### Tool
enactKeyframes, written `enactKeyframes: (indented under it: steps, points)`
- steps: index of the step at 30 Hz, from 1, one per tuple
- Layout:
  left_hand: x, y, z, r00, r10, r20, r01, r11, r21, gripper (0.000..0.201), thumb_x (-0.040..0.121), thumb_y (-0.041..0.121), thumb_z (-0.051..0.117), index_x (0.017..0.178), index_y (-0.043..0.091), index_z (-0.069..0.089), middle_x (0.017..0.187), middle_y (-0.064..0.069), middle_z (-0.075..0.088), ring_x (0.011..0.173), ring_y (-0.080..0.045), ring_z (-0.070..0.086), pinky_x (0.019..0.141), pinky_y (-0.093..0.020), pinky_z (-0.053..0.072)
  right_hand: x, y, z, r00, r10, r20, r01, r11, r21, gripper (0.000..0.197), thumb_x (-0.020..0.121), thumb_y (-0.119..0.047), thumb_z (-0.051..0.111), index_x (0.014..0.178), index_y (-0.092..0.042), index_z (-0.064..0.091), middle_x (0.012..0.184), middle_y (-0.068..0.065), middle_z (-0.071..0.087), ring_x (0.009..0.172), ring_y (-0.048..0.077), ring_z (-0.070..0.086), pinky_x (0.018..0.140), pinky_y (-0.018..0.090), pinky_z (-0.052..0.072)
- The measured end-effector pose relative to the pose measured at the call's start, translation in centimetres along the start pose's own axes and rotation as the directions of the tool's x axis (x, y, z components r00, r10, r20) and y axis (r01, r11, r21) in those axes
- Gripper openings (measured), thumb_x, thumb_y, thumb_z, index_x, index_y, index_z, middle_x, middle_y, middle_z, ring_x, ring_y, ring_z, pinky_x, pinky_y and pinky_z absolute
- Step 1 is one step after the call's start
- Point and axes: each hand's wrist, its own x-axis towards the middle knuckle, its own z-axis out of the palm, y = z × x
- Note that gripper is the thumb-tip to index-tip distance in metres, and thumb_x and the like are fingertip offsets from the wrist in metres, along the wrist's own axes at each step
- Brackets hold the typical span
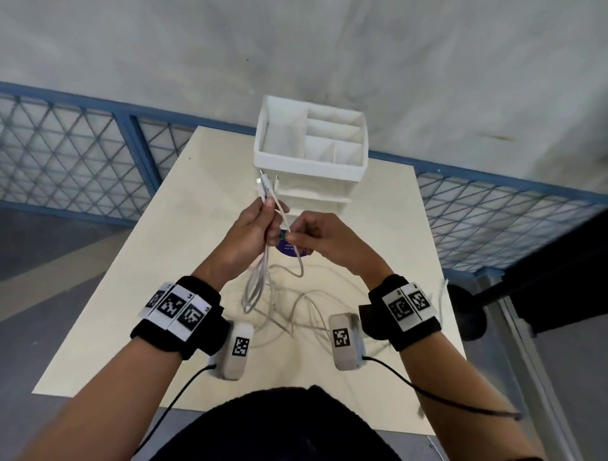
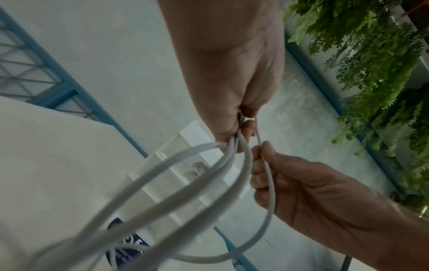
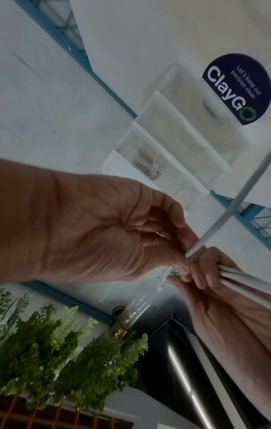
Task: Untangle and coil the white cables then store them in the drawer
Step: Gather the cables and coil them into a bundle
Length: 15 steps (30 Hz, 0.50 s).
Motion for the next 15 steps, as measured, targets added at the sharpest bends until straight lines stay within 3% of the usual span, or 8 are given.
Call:
enactKeyframes:
  steps: [6,8,10,12,13,15]
  points:
    - [0.0,-0.6,1.0,0.999,0.014,-0.03,-0.013,0.999,0.037,0.026,0.099,0.035,0.038,0.086,0.02,0.055,0.06,0.008,0.039,0.048,-0.004,0.039,0.054,-0.018,0.038,-0.4,0.3,-0.1,0.998,0.056,0.026,-0.055,0.998,-0.031,0.013,0.086,-0.008,0.064,0.077,-0.012,0.055,0.068,0.004,0.062,0.058,0.004,0.059,0.06,0.019,0.046]
    - [0.0,-0.5,1.1,0.998,0.003,-0.062,0.001,0.998,0.067,0.025,0.099,0.035,0.038,0.084,0.02,0.051,0.061,0.005,0.04,0.047,-0.004,0.041,0.054,-0.019,0.04,-0.4,0.4,-0.1,0.995,0.072,0.067,-0.069,0.997,-0.046,0.013,0.085,-0.008,0.066,0.077,-0.011,0.055,0.069,0.006,0.063,0.061,0.009,0.061,0.063,0.022,0.047]
    - [-0.1,-0.1,1.3,0.998,-0.022,-0.063,0.024,0.999,0.024,0.027,0.099,0.036,0.036,0.083,0.019,0.05,0.065,0.0,0.045,0.048,-0.008,0.049,0.056,-0.028,0.046,-0.2,0.4,0.2,0.996,0.063,0.059,-0.062,0.998,-0.014,0.016,0.082,-0.009,0.069,0.084,-0.008,0.053,0.078,0.017,0.064,0.068,0.018,0.06,0.067,0.03,0.048]
    - [-0.3,0.6,1.7,0.999,-0.038,-0.005,0.037,0.987,-0.153,0.03,0.101,0.031,0.032,0.082,0.017,0.05,0.073,0.001,0.059,0.059,-0.011,0.059,0.058,-0.033,0.054,0.0,0.2,0.4,0.996,0.052,0.072,-0.055,0.998,0.034,0.031,0.08,-0.014,0.071,0.1,-0.004,0.05,0.102,0.031,0.06,0.083,0.025,0.061,0.078,0.04,0.051]
    - [-0.4,1.0,1.9,0.999,-0.03,0.018,0.033,0.976,-0.217,0.031,0.102,0.029,0.029,0.082,0.017,0.05,0.08,0.001,0.063,0.066,-0.01,0.061,0.06,-0.03,0.056,0.1,-0.1,0.7,0.992,0.057,0.114,-0.062,0.997,0.045,0.038,0.081,-0.016,0.07,0.111,-0.004,0.05,0.111,0.028,0.059,0.094,0.027,0.062,0.089,0.041,0.051]
    - [-0.3,1.6,2.1,1.0,0.016,0.026,-0.01,0.974,-0.226,0.031,0.102,0.027,0.026,0.083,0.017,0.048,0.086,-0.002,0.065,0.073,-0.007,0.064,0.067,-0.022,0.055,0.0,-0.6,1.4,0.973,0.065,0.221,-0.078,0.996,0.048,0.035,0.088,-0.014,0.062,0.121,-0.006,0.051,0.109,0.013,0.066,0.109,0.021,0.063,0.101,0.031,0.047]
